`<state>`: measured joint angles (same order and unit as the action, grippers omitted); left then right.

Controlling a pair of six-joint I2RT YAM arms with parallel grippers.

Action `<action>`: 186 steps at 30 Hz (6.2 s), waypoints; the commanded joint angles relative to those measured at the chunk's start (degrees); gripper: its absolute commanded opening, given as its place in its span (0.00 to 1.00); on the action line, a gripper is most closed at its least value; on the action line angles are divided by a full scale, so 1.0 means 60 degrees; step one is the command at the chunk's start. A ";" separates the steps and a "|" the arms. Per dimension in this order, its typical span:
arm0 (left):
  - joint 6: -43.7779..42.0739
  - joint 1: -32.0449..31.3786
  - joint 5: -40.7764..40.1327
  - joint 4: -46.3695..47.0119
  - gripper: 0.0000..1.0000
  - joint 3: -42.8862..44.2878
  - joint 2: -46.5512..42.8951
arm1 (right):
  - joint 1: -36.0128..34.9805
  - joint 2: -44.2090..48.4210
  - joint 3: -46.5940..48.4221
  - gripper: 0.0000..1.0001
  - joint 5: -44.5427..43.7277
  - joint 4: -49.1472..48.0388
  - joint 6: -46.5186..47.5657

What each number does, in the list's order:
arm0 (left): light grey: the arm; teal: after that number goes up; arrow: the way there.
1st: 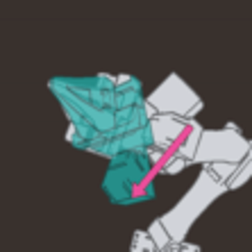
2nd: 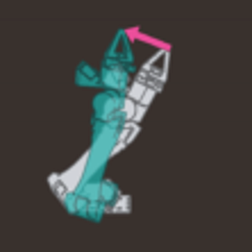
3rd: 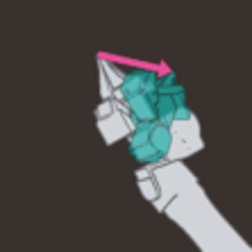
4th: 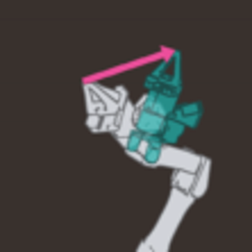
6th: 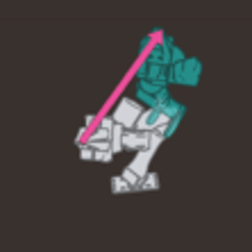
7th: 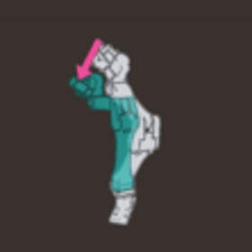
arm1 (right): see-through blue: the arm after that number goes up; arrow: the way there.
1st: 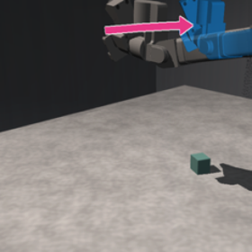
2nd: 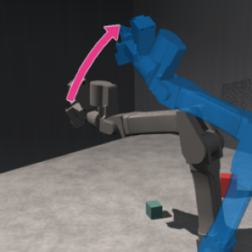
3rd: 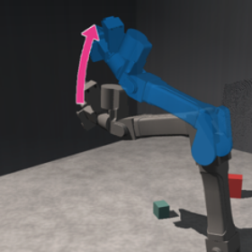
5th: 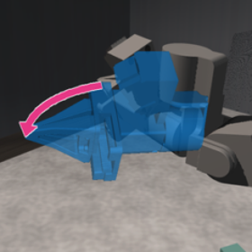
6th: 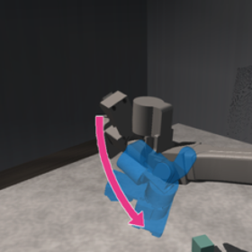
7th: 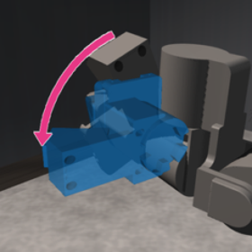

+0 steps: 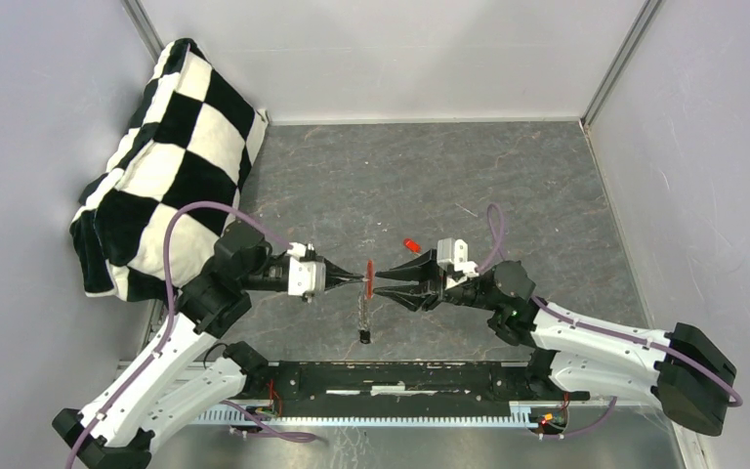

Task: Put the keys on the keyring

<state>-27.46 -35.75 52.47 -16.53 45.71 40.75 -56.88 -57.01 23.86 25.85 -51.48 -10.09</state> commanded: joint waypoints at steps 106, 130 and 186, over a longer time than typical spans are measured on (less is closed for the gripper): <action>0.2017 0.0040 -0.2527 -0.1932 0.02 0.0147 0.0279 | 0.4072 -0.5634 0.2269 0.00 -0.2715 0.4278 -0.0496; 0.2193 0.0040 -0.2472 -0.1704 0.02 0.0175 0.0416 | 0.2494 -0.3934 0.0316 0.06 -0.4753 0.5599 0.1967; 0.2175 0.0040 -0.2478 -0.1773 0.02 0.0350 0.0432 | 0.4444 -0.4394 -0.0430 0.53 -0.1370 0.3351 0.0723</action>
<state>-17.34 -35.70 36.32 -29.89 45.69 43.46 -30.37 -81.67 19.51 17.78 -29.76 -7.60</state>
